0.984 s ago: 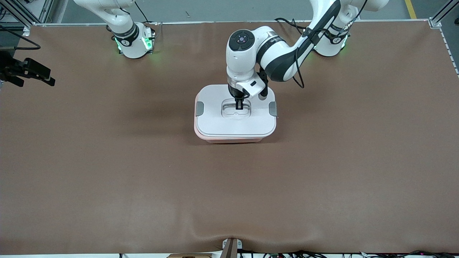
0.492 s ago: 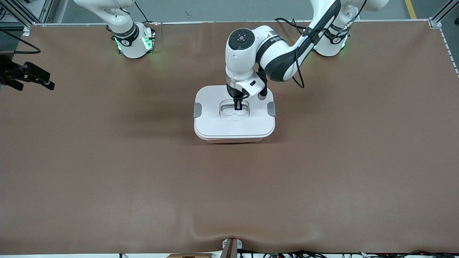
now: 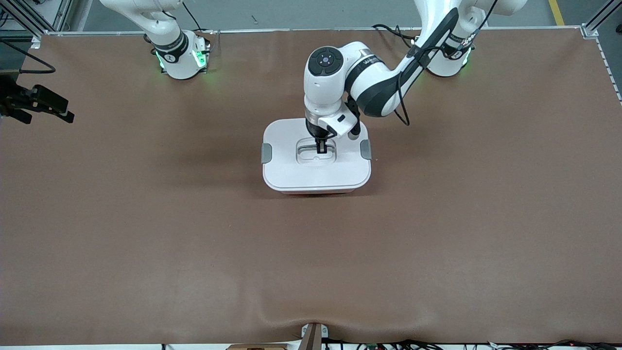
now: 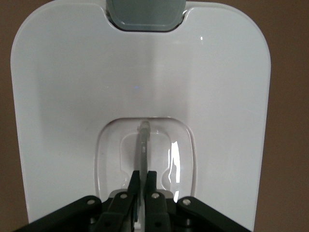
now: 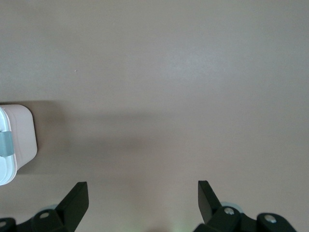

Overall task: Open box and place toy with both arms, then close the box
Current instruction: 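Press the lid down onto the box rim with the left gripper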

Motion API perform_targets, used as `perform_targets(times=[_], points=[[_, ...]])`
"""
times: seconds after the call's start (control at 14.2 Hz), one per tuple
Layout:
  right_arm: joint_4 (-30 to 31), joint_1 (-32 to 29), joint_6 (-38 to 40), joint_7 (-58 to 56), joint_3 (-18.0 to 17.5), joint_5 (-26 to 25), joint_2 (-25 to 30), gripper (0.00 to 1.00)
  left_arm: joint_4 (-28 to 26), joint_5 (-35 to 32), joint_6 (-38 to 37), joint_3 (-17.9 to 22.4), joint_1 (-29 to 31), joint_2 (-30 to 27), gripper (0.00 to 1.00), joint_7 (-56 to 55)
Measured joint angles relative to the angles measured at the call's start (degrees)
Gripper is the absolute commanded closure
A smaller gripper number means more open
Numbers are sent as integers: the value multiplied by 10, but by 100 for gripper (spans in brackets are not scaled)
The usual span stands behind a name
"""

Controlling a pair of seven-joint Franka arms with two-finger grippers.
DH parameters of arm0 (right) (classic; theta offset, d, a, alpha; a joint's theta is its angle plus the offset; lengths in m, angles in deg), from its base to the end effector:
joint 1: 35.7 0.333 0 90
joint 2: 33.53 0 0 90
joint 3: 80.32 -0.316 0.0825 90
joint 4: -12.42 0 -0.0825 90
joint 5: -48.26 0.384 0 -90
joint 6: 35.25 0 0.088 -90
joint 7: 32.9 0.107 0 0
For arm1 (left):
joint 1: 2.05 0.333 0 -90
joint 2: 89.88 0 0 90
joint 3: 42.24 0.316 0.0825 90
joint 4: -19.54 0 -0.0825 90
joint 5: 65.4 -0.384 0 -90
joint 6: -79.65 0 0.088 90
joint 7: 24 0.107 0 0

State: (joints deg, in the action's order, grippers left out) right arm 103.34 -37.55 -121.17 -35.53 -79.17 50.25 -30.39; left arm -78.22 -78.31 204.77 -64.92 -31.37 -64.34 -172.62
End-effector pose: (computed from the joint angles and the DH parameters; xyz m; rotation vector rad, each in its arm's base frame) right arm 0.5295 -0.0241 0.6406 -3.1039 0.0070 0.0476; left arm 0.4392 -0.5040 0.3560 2.1330 2.2039 0.0147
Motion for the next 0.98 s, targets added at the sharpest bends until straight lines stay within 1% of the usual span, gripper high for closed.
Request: perform_targets(times=[0.56,0.63,0.7,0.77,0.98], points=[[-2,0,0,0,-3,0,0,0,2,-34,-1,-2,-6,5,100,-45],[-2,0,0,-1,-4,0,0,0,3,-34,-1,-2,-6,5,87,-45],[-2,1,0,-1,-4,0,0,0,5,-36,-1,-1,-6,6,63,-45],[-2,1,0,-1,-4,0,0,0,9,-39,-1,0,-5,6,1,-45],[-2,1,-1,-1,-5,0,0,0,24,-41,-13,3,-4,6,0,-40]])
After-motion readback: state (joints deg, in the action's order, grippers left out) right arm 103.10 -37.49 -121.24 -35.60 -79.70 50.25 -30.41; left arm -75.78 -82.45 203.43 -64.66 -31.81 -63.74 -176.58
